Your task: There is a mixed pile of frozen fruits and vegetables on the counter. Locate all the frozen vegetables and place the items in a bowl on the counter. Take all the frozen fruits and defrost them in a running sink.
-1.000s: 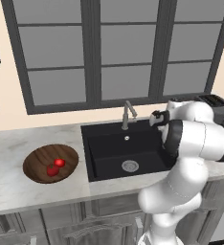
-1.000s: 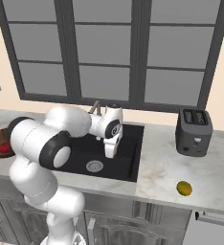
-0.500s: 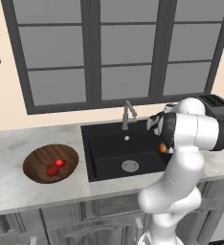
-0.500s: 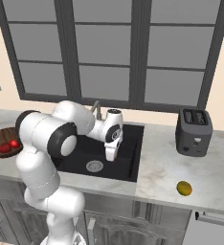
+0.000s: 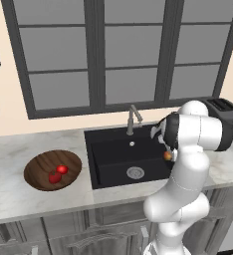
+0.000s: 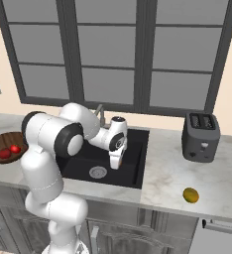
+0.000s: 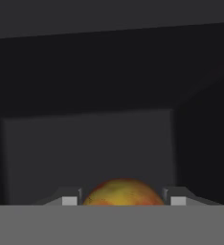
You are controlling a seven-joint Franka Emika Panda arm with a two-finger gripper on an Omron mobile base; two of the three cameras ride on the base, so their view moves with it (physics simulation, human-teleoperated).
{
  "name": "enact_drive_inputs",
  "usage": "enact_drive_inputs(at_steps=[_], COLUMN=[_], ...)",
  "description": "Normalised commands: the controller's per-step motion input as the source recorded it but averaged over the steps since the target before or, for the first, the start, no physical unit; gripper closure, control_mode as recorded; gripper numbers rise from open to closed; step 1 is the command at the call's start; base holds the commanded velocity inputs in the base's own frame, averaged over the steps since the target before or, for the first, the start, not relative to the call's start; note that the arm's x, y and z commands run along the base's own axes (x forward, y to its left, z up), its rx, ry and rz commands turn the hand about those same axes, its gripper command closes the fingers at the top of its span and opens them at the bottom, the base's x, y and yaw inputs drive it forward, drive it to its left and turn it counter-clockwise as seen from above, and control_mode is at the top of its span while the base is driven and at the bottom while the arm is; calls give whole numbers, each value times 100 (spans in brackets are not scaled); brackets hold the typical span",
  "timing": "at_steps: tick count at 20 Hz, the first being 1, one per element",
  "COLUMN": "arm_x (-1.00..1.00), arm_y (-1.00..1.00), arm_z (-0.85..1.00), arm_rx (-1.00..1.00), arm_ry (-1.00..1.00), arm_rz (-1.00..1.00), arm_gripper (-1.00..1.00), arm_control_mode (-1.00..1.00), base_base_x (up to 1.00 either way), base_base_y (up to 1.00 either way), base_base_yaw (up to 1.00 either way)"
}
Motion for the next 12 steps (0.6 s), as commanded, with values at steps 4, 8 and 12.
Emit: enact_drive_inputs(at_steps=[4,8,12], arm_x=[14,14,13], arm_y=[0,0,0], arm_z=[-22,-21,-21], arm_rx=[0,0,0], arm_ry=[-2,-2,-2], arm_rz=[0,0,0], arm_gripper=[100,100,100], arm_control_mode=[-100,-100,-100], base_base_x=[0,0,0], base_base_y=[0,0,0], base_base_yaw=[0,0,0])
